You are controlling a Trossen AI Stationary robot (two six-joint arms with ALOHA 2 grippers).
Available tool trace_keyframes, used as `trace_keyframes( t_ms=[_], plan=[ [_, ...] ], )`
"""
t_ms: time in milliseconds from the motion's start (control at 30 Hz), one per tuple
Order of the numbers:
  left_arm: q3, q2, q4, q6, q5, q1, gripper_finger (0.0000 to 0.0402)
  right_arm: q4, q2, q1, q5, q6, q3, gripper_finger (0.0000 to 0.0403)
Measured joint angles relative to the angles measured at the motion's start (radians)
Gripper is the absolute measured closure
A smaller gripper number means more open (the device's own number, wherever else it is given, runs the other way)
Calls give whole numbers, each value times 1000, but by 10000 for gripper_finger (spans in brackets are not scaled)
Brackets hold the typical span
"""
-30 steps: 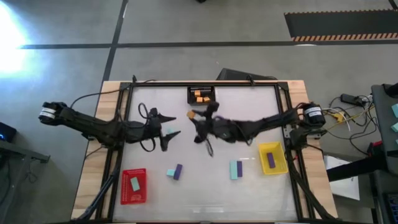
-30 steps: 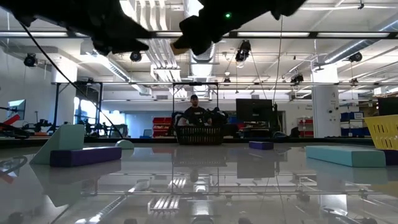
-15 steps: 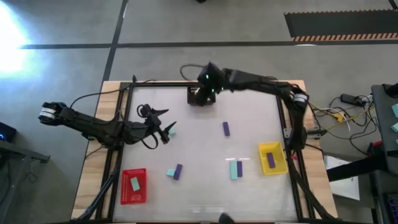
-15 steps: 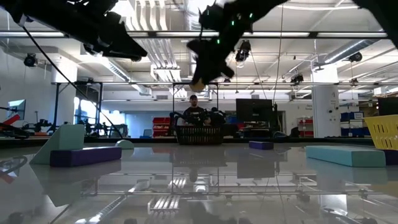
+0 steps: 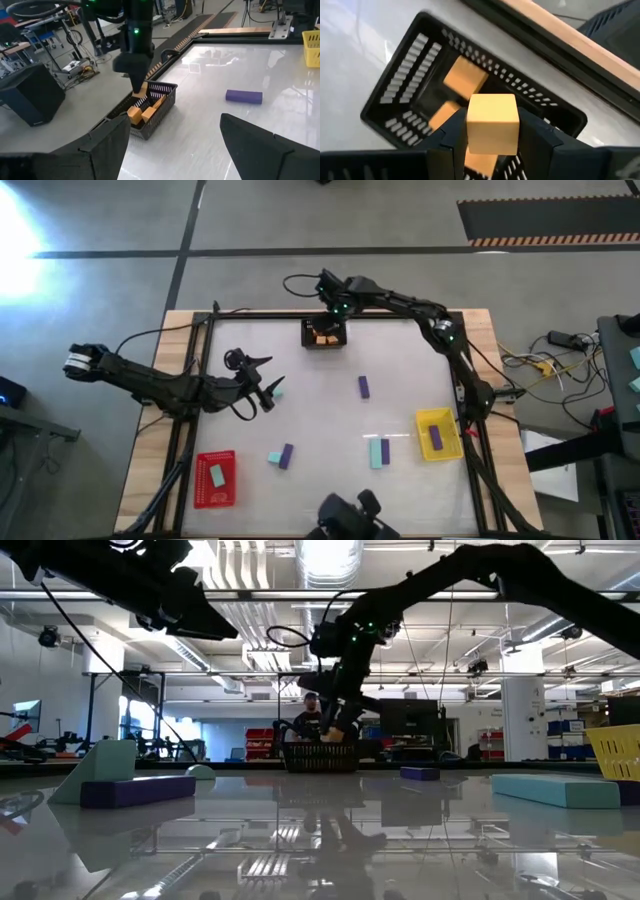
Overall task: Sort & place blocks by color
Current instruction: Put the yellow block into the black bin, then put the blue block into the red bin
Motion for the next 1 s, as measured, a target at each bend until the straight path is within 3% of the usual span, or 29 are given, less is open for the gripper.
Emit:
trace_keyframes(
  t_ms=[167, 300, 400, 1000],
  plan=[
    [0, 4, -1, -2, 1, 0, 111, -15, 31, -13, 5, 100, 30, 278],
    [0, 13, -1, -2, 2, 0, 111, -25, 24, -13, 95, 193, 29, 274],
    [0, 17, 2, -1, 2, 0, 111, -22, 23, -13, 105, 232, 27, 272],
    [0, 14, 3, 7, 2, 0, 111, -24, 23, 11, 105, 234, 26, 210]
  ],
)
